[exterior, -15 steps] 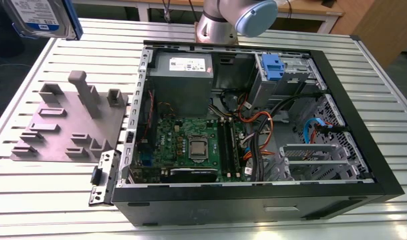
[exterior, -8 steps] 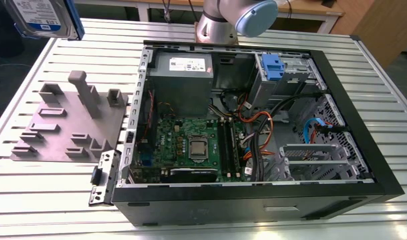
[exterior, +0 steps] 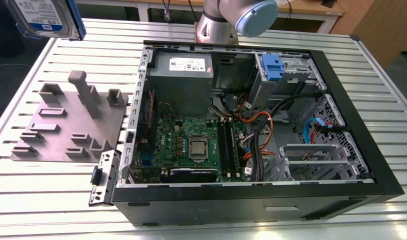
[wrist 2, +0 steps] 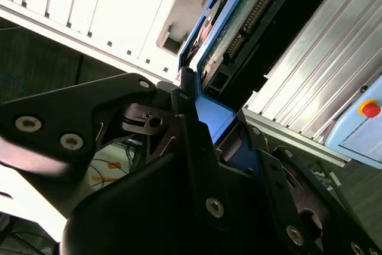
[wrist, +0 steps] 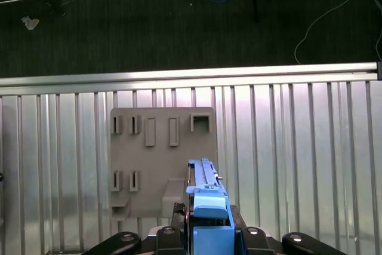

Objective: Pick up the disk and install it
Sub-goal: 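Pick up the disk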

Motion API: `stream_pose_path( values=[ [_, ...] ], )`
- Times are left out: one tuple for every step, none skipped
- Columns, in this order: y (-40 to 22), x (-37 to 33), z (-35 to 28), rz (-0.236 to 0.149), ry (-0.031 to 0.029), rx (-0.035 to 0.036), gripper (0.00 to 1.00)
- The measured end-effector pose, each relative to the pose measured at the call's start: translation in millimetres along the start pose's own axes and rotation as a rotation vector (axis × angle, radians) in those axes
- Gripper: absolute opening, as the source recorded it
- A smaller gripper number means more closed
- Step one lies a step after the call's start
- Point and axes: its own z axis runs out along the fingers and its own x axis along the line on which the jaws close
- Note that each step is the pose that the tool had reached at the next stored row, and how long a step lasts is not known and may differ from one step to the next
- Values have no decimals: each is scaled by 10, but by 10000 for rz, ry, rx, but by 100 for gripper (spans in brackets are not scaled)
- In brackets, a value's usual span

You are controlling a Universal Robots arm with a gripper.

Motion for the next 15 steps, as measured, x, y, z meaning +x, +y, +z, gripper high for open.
stream_pose_path(
  values=[
    [-3,0,0,0,-1,1,36],
    [-6,0,0,0,-1,1,36],
    [-9,0,0,0,0,0,36],
    [-11,0,-1,0,0,-1,36],
    [-13,-1,0,0,0,0,36],
    [-15,-1,0,0,0,0,36],
    [-17,-1,0,0,-1,0,36],
    [-19,-1,0,-1,0,0,36],
    [-21,-1,0,-1,0,0,36],
    [-23,-1,-1,0,0,0,36],
    [-52,-3,-1,0,0,0,36],
    [-77,-4,-1,0,0,0,36],
    [-79,-4,-1,0,-1,0,36],
    [-80,-4,-1,-1,0,1,36],
    [-82,-4,-1,-1,0,0,36]
  ],
)
